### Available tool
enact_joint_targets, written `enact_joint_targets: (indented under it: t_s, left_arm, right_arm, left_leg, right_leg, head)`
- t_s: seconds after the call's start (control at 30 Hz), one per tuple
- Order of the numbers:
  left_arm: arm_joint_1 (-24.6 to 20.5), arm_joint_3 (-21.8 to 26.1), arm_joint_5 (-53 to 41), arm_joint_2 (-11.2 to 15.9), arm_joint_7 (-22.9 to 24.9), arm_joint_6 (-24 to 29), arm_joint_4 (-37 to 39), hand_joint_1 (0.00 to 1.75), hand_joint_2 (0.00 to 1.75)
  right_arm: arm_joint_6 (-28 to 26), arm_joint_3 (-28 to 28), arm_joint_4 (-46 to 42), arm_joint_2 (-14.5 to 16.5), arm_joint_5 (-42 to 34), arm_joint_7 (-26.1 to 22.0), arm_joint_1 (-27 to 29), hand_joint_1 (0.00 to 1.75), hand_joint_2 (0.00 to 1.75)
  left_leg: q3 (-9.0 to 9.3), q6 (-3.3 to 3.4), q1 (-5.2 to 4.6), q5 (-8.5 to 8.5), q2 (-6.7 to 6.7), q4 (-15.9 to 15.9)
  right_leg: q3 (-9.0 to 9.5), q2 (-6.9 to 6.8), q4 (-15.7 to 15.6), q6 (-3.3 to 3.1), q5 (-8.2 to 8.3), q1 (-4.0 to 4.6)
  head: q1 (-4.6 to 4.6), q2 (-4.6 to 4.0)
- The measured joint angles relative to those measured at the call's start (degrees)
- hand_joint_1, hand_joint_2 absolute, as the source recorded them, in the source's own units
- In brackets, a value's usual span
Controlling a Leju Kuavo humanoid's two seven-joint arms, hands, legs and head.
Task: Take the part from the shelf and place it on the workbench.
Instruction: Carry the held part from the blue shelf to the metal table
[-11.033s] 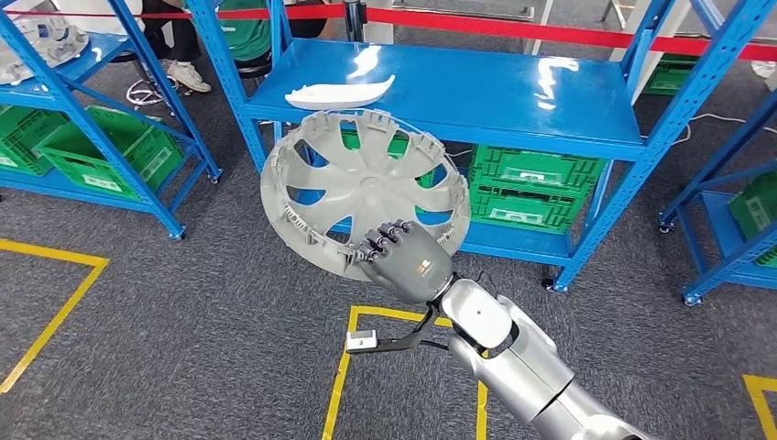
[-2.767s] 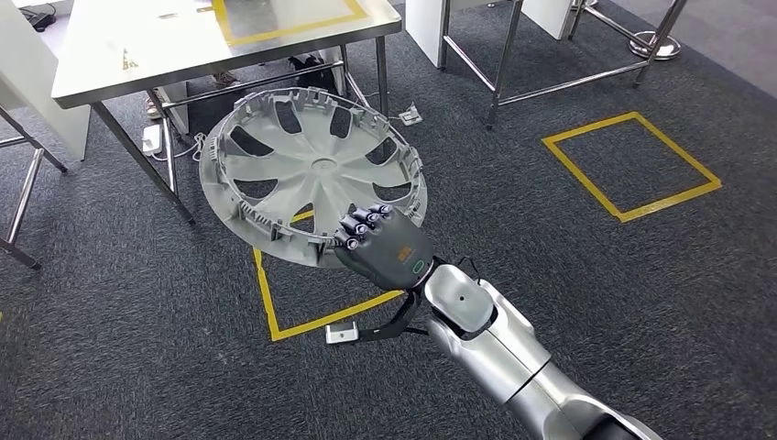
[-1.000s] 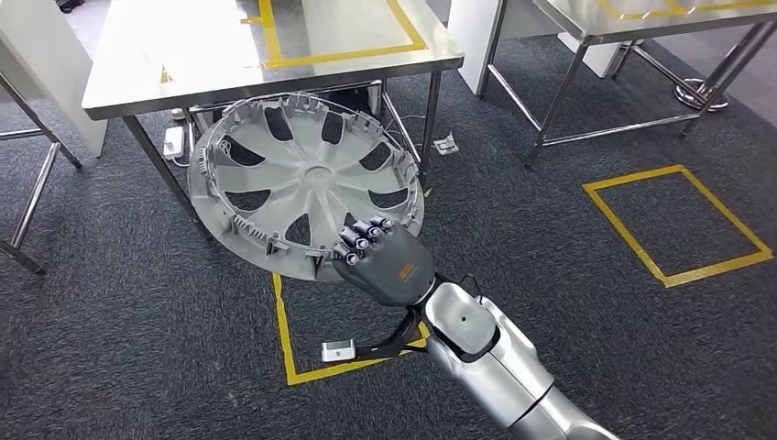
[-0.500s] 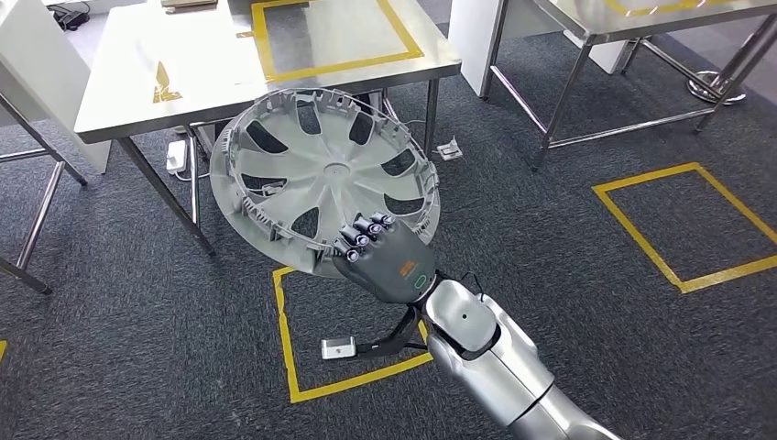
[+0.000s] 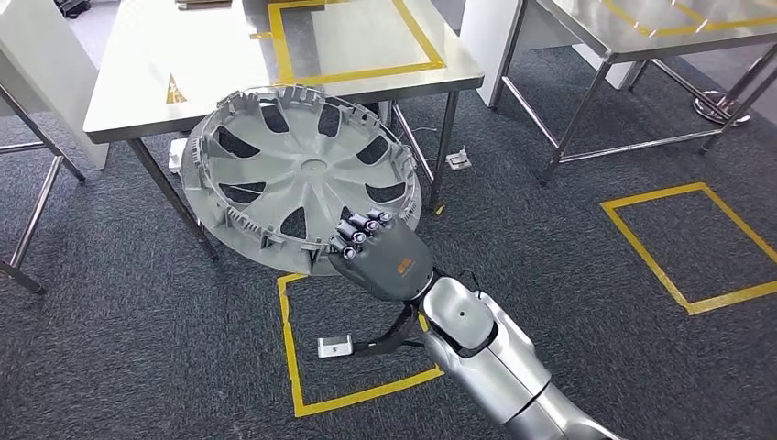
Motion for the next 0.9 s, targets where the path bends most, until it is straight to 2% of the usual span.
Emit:
enact_joint_targets:
  t_s: [0.07, 0.1, 0.13, 0.23, 0.3, 0.33, 0.43, 0.47, 0.5, 0.53, 0.57, 0.6, 0.63, 0.67, 0.7, 0.77, 0.8, 0.83, 0.9]
  left_arm:
    - [0.0, 0.0, 0.0, -0.1, 0.0, 0.0, 0.0, 0.00, 1.75]
    - [0.0, 0.0, 0.0, -0.1, 0.0, 0.0, 0.0, 0.00, 1.75]
    - [-0.1, 0.0, 0.0, -0.1, 0.0, 0.0, 0.0, 0.00, 1.75]
    - [-0.2, 0.0, 0.0, -0.1, 0.0, 0.1, 0.0, 0.00, 1.75]
    - [-0.2, 0.0, 0.0, 0.0, 0.0, 0.1, 0.0, 0.00, 1.75]
    - [-0.4, 0.0, -0.1, 0.0, 0.0, 0.1, 0.0, 0.00, 1.75]
    - [-0.5, 0.0, -0.3, 0.0, 0.0, -0.1, 0.0, 0.00, 1.75]
    - [-0.4, 0.0, -0.4, 0.0, 0.0, -0.1, 0.0, 0.00, 1.75]
    - [-0.3, 0.0, -0.5, 0.0, 0.1, -0.2, 0.0, 0.00, 1.75]
    - [-0.2, 0.0, -0.5, 0.0, 0.1, -0.2, 0.0, 0.00, 1.75]
    - [-0.2, 0.0, -0.6, 0.1, 0.1, -0.2, 0.0, 0.00, 1.75]
    - [-0.2, 0.0, -0.6, 0.1, 0.1, -0.2, 0.0, 0.00, 1.75]
    - [-0.3, 0.0, -0.5, 0.1, 0.1, -0.2, 0.0, 0.00, 1.75]
    - [-0.3, 0.0, -0.5, 0.2, 0.0, -0.2, 0.0, 0.00, 1.75]
    - [-0.2, 0.0, -0.4, 0.2, -0.1, -0.2, 0.0, 0.00, 1.75]
    - [-0.1, 0.0, -0.3, 0.1, -0.3, -0.2, 0.0, 0.00, 1.75]
    - [-0.2, 0.0, -0.3, 0.1, -0.4, -0.2, 0.0, 0.00, 1.75]
    - [-0.3, 0.0, -0.3, 0.0, -0.4, -0.2, 0.0, 0.00, 1.75]
    - [-0.5, 0.0, -0.3, 0.0, -0.5, -0.2, 0.0, 0.00, 1.75]
  right_arm:
    - [0.0, 0.0, 0.0, 0.0, 0.0, 0.0, -0.1, 1.75, 1.75]
    - [0.0, 0.0, 0.1, 0.0, 0.0, 0.0, -0.1, 1.75, 1.75]
    - [0.0, 0.0, 0.1, 0.0, 0.1, 0.0, -0.2, 1.75, 1.75]
    - [-0.1, -0.1, 0.2, 0.2, 0.2, -0.1, -0.2, 1.75, 1.75]
    - [-0.1, -0.1, 0.2, 0.4, 0.3, 0.0, -0.3, 1.75, 1.75]
    - [-0.2, -0.1, 0.2, 0.5, 0.3, 0.0, -0.4, 1.75, 1.75]
    - [-0.3, -0.1, 0.2, 0.6, 0.8, 0.2, -0.4, 1.75, 1.75]
    - [-0.3, -0.1, 0.2, 0.6, 1.0, 0.2, -0.3, 1.75, 1.75]
    - [-0.3, -0.1, 0.2, 0.6, 1.2, 0.2, -0.2, 1.75, 1.75]
    - [-0.2, -0.2, 0.2, 0.6, 1.3, 0.2, -0.1, 1.75, 1.75]
    - [-0.2, -0.2, 0.2, 0.6, 1.4, 0.2, -0.1, 1.75, 1.75]
    - [-0.2, -0.2, 0.2, 0.6, 1.5, 0.2, -0.1, 1.75, 1.75]
    - [-0.2, -0.2, 0.2, 0.7, 1.7, 0.3, -0.2, 1.75, 1.75]
    - [-0.1, -0.2, 0.2, 0.7, 1.9, 0.3, -0.2, 1.75, 1.75]
    - [-0.1, -0.2, 0.2, 0.7, 2.2, 0.4, -0.3, 1.75, 1.75]
    - [-0.2, -0.2, 0.2, 0.8, 2.6, 0.6, -0.3, 1.75, 1.75]
    - [-0.3, -0.2, 0.2, 0.8, 2.8, 0.8, -0.4, 1.75, 1.75]
    - [-0.4, -0.2, 0.2, 0.8, 2.9, 1.0, -0.5, 1.75, 1.75]
    - [-0.6, -0.2, 0.3, 0.8, 3.2, 1.3, -0.6, 1.75, 1.75]
  left_leg:
    - [1.40, -0.25, -0.06, -1.06, -0.15, 0.0]
    - [1.87, -0.49, -0.12, -1.56, -0.26, 0.0]
    - [2.18, -0.80, -0.18, -1.97, -0.32, -0.2]
    - [3.02, -1.94, -0.34, -1.98, -0.30, 0.6]
    - [2.52, -2.47, -0.32, -2.79, -0.16, 3.1]
    - [1.08, -2.68, -0.25, -3.89, -0.06, 5.6]
    - [-5.62, -3.07, -0.18, -7.65, 0.16, 14.7]
    - [-6.99, -3.10, -0.19, -7.72, 0.19, 15.5]
    - [-7.46, -3.09, -0.19, -6.60, 0.24, 14.5]
    - [-7.15, -3.02, -0.19, -4.28, 0.30, 11.8]
    - [-6.34, -2.90, -0.19, -1.12, 0.39, 8.1]
    - [-5.63, -2.61, -0.24, 1.07, 0.51, 4.6]
    - [-5.12, -2.23, -0.31, 2.25, 0.64, 2.1]
    - [-4.84, -1.79, -0.40, 2.64, 0.72, 0.8]
    - [-4.77, -1.27, -0.46, 2.20, 0.74, 0.5]
    - [-3.74, -0.39, -0.37, 2.50, 0.57, 0.4]
    - [-3.20, -0.01, -0.29, 2.52, 0.47, 0.3]
    - [-2.63, 0.27, -0.25, 2.34, 0.38, 0.3]
    - [-2.08, 0.61, -0.29, 1.68, 0.32, 0.3]
  right_leg:
    - [2.29, -0.03, -8.1, -0.89, 5.72, 0.34]
    - [3.31, -0.05, -11.3, -1.29, 7.15, 0.58]
    - [3.98, -0.05, -13.2, -1.59, 7.83, 0.81]
    - [5.53, 0.14, -14.5, -2.44, 7.35, 0.77]
    - [6.94, 0.10, -14.7, -3.07, 6.99, 0.52]
    - [7.45, 0.06, -14.8, -3.28, 6.76, 0.43]
    - [8.39, 0.08, -14.8, -3.59, 5.73, 0.40]
    - [8.85, 0.16, -14.8, -3.56, 5.30, 0.40]
    - [9.45, 0.24, -14.8, -3.50, 4.83, 0.39]
    - [10.16, 0.31, -14.8, -3.38, 4.31, 0.38]
    - [10.71, 0.33, -14.8, -3.20, 3.79, 0.39]
    - [11.26, 0.36, -14.6, -2.97, 3.24, 0.45]
    - [11.56, 0.38, -14.5, -2.64, 2.69, 0.54]
    - [11.80, 0.38, -14.5, -2.27, 2.25, 0.61]
    - [12.10, 0.40, -14.2, -1.89, 2.06, 0.72]
    - [12.50, 0.35, -13.6, -1.23, 1.73, 0.70]
    - [12.14, 0.31, -12.4, -0.94, 1.48, 0.66]
    - [10.97, 0.25, -10.1, -0.66, 0.80, 0.57]
    - [6.35, 0.17, -3.3, -0.17, -1.48, 0.48]
  head:
    - [0.02, 0.00]
    - [0.03, 0.00]
    - [0.01, 0.00]
    - [0.00, 0.00]
    - [-0.06, 0.00]
    - [-0.13, 0.00]
    - [-0.22, 0.00]
    - [-0.23, 0.00]
    - [-0.24, 0.00]
    - [-0.23, 0.00]
    - [-0.24, 0.00]
    - [-0.24, 0.00]
    - [-0.22, 0.00]
    - [-0.20, 0.00]
    - [-0.15, 0.00]
    - [-0.08, 0.00]
    - [-0.02, 0.00]
    - [0.01, 0.00]
    - [0.09, 0.00]
